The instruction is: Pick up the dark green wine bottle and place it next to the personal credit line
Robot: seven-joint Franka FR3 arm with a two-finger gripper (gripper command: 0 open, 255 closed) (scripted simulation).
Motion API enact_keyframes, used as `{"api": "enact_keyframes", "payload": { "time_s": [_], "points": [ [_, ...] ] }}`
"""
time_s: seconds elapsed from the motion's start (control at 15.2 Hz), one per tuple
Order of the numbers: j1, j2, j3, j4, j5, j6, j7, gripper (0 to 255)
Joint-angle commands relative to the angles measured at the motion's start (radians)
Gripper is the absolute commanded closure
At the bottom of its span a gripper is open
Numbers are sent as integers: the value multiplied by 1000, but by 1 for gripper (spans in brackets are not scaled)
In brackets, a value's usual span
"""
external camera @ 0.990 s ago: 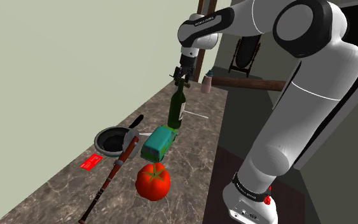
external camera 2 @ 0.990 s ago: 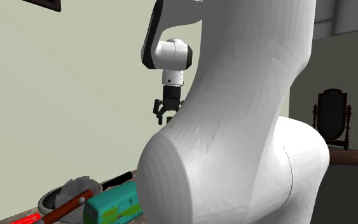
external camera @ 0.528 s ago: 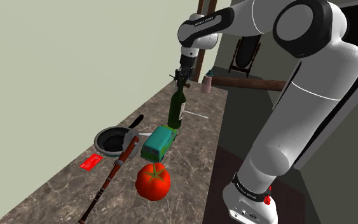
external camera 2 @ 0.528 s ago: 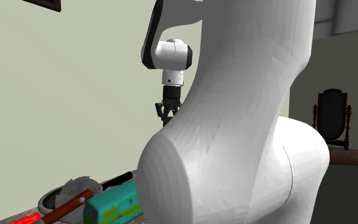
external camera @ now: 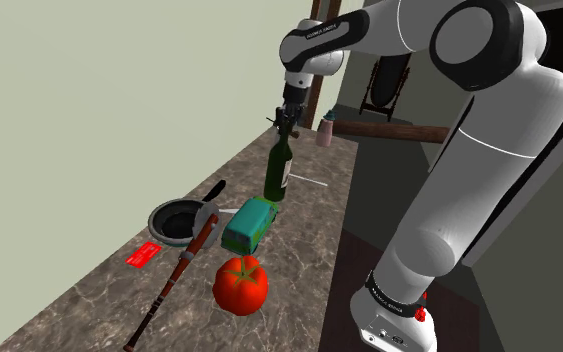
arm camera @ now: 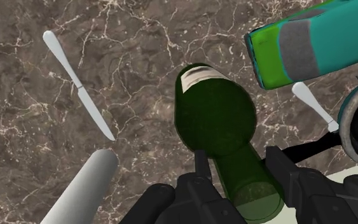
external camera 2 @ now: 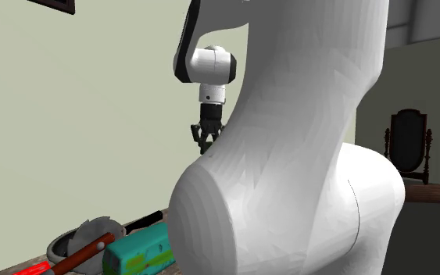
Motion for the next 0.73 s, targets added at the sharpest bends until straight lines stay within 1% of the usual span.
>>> {"api": "enact_keyframes", "payload": {
  "time_s": [0.0,0.66],
  "points": [
    [0,-8,0,16,-3,-24,3,255],
    [1,-29,3,129,-13,-156,15,255]
  ]
}}
